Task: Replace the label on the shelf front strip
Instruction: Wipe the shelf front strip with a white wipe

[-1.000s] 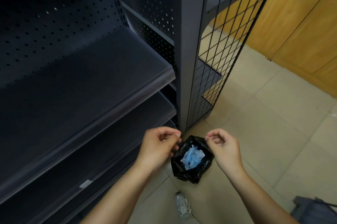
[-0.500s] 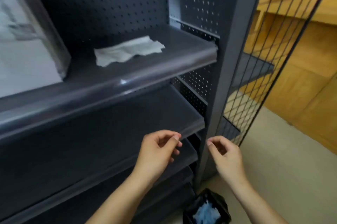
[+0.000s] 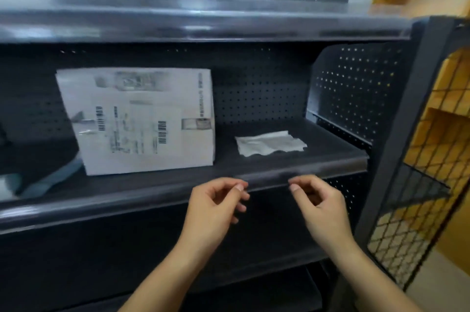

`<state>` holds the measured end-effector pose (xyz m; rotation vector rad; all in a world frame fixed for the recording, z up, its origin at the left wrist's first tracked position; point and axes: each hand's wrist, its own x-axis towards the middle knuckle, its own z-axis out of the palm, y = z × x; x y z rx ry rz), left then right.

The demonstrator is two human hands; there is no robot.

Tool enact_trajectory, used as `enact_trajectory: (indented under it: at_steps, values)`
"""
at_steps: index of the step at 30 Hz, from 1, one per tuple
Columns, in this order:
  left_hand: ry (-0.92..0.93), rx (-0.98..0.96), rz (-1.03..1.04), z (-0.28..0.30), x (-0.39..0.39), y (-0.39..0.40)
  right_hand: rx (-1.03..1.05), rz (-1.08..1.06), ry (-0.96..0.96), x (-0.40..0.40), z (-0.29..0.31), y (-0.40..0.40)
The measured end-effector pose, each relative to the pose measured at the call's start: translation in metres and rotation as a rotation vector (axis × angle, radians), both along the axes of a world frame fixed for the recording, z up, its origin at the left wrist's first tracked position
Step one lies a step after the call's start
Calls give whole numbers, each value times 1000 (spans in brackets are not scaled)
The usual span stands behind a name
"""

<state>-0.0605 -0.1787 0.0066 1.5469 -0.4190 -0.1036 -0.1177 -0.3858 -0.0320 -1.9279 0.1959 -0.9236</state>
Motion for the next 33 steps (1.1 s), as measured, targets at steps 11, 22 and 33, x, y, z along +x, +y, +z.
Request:
enact_trajectory:
  at_steps: [11,22,33]
  values:
    - [-25,-50,113,27,9,45,-534,-47,147,81,88,6]
    - [-50,-53,144,34,10,44,-808,117,988,128,107,13]
    - [-58,-82,186,30,7,63,-742,201,1053,120,110,13]
